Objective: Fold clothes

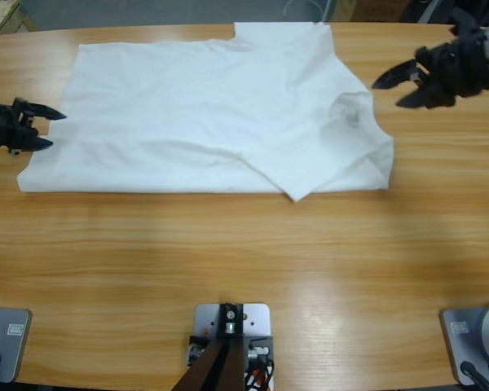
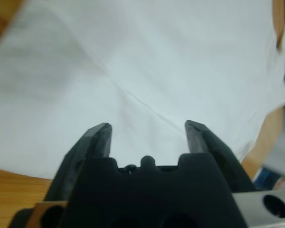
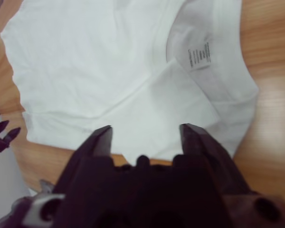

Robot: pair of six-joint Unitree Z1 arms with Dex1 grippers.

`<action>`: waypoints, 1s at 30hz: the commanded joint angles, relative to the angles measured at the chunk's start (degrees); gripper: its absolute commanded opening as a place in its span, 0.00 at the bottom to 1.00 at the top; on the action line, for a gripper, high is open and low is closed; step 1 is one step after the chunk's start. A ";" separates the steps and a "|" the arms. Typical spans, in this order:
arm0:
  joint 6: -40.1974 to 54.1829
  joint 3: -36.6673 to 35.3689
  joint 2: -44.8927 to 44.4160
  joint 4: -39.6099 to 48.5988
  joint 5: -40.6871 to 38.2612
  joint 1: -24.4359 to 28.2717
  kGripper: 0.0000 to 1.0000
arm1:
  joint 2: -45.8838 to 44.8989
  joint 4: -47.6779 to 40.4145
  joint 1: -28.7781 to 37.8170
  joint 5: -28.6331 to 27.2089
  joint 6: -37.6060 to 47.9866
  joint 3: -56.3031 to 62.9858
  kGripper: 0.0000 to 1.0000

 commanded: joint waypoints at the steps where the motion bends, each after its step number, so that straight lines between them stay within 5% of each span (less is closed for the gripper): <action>1: 7.81 4.65 -1.71 0.84 -1.03 -5.60 0.88 | -5.51 1.50 1.05 -1.00 0.93 9.93 1.00; 6: 1.29 10.57 -1.71 0.75 -0.56 -5.60 0.94 | -9.46 -6.05 1.05 -1.69 9.51 19.14 0.99; 16: -18.31 13.86 3.19 -0.27 0.99 -0.59 0.98 | -2.41 -27.68 1.03 -0.72 24.14 35.29 0.89; 23: -16.99 13.95 4.21 -1.98 2.52 1.93 0.98 | 1.23 -34.57 0.17 -0.03 25.49 36.54 0.86; 26: -16.60 13.95 5.16 -2.29 2.52 2.23 0.98 | 4.32 -37.72 0.17 0.81 26.09 36.70 0.74; 30: -16.11 13.95 6.10 -2.68 2.52 2.28 0.98 | 6.43 -39.81 0.17 1.13 26.09 37.35 0.72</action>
